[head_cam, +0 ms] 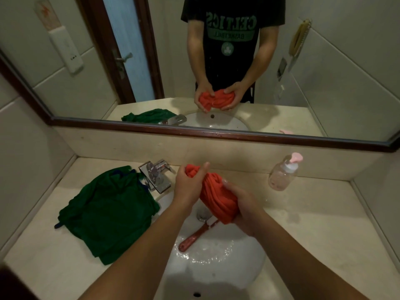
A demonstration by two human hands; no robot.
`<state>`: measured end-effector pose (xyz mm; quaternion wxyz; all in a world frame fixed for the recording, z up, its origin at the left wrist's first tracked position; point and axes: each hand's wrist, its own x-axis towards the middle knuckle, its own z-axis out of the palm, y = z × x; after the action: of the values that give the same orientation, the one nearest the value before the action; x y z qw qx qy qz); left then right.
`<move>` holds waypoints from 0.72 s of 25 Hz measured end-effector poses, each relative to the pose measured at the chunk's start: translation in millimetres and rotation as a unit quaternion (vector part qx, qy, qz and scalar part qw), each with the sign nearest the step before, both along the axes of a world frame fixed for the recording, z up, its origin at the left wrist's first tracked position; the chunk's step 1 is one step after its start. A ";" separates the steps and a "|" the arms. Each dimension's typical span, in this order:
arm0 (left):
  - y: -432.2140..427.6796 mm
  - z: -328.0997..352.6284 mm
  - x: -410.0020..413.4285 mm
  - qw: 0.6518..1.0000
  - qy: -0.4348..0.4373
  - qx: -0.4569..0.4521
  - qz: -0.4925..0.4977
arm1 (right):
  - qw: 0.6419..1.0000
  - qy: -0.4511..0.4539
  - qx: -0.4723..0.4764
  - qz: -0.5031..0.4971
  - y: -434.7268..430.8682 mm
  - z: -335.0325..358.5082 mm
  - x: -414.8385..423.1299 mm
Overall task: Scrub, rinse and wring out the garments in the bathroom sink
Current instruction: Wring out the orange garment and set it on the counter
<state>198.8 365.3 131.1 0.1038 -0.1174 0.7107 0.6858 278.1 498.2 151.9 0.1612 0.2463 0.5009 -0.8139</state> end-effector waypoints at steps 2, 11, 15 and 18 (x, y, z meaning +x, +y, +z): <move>-10.2 -6.2 -2.8 0.989 -0.037 0.120 -0.072 | 1.000 -0.005 0.000 0.005 6.2 2.6 -2.4; -12.3 -8.4 -0.3 0.974 0.029 0.208 -0.086 | 1.000 -0.003 -0.017 0.023 11.9 12.2 1.2; -1.5 2.2 -2.5 0.961 -0.035 0.266 -0.063 | 0.990 0.069 0.122 -0.006 17.1 2.8 -6.4; 9.3 3.8 -3.8 0.979 -0.063 0.194 -0.005 | 0.907 0.113 0.404 0.044 20.1 -3.0 -10.5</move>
<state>195.0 374.7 134.9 0.1728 -0.1341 0.5568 0.8013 267.6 518.2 148.9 0.0255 0.1744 0.8123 -0.5561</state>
